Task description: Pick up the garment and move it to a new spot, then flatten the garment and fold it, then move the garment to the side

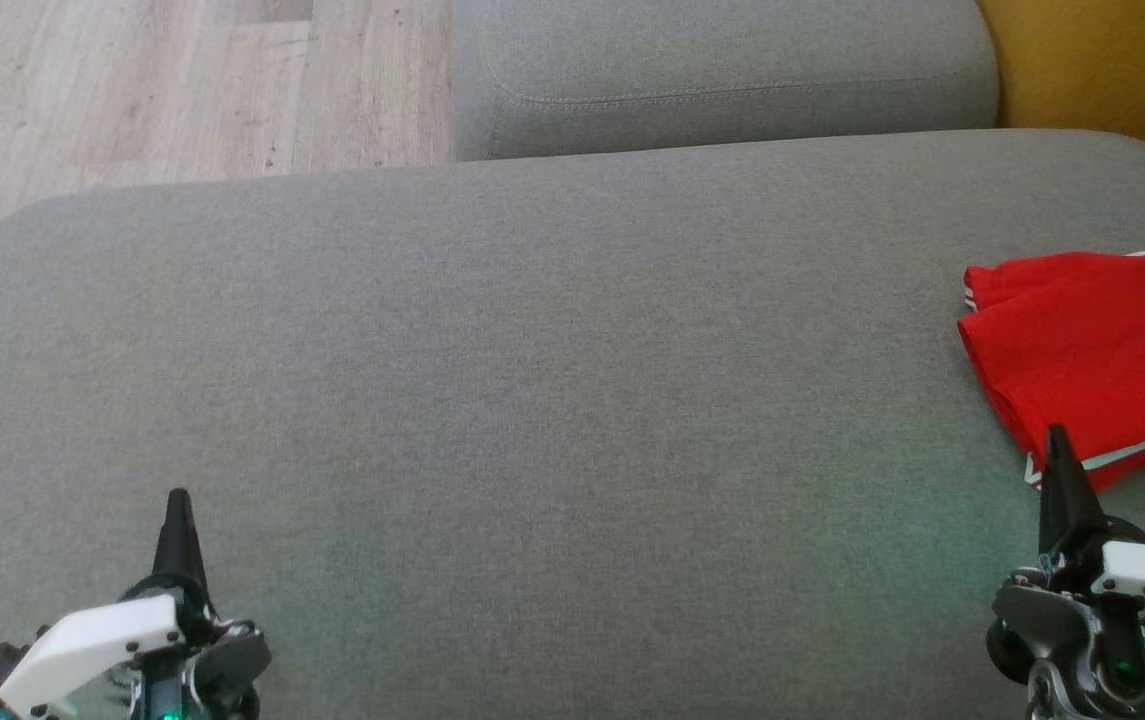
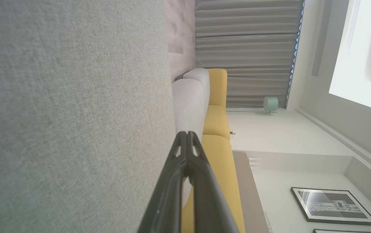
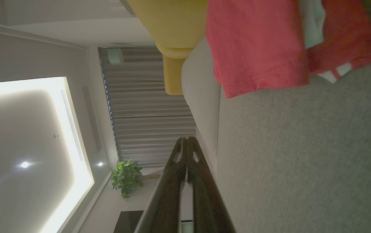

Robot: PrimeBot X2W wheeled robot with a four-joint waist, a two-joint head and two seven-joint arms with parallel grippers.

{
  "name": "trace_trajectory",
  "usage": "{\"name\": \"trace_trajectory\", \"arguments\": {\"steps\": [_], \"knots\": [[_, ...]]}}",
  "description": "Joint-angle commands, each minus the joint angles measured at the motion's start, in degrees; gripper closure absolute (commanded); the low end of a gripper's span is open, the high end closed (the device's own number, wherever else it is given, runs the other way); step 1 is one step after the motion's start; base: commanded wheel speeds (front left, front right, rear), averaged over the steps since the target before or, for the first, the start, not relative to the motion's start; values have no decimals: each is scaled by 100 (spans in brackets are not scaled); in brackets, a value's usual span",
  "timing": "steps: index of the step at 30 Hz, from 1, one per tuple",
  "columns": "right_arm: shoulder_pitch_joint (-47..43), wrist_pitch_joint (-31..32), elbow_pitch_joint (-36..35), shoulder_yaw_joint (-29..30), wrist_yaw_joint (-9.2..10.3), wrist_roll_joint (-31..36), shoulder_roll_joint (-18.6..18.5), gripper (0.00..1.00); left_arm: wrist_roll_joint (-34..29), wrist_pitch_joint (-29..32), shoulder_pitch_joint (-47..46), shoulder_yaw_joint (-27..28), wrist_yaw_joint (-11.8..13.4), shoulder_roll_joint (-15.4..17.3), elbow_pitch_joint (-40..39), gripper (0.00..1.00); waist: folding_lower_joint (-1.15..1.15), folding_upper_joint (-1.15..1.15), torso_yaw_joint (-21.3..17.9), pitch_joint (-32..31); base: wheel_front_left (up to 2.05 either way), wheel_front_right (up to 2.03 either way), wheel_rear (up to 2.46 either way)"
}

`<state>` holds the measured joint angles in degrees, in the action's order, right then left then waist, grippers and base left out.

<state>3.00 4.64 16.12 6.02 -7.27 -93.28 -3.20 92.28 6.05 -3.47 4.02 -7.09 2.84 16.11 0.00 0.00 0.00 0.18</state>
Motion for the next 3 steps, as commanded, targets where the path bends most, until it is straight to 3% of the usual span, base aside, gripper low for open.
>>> {"name": "trace_trajectory", "arguments": {"steps": [1,3], "knots": [[305,64,-218,-99,-22,-13,-76,100,7,26,-270,228,-40,24,-206,100,0,0,0,0,0,0,0],[305,67,-218,-95,-22,-10,-74,100,6,26,-270,229,-40,23,-206,100,0,0,0,0,0,0,0]]}}
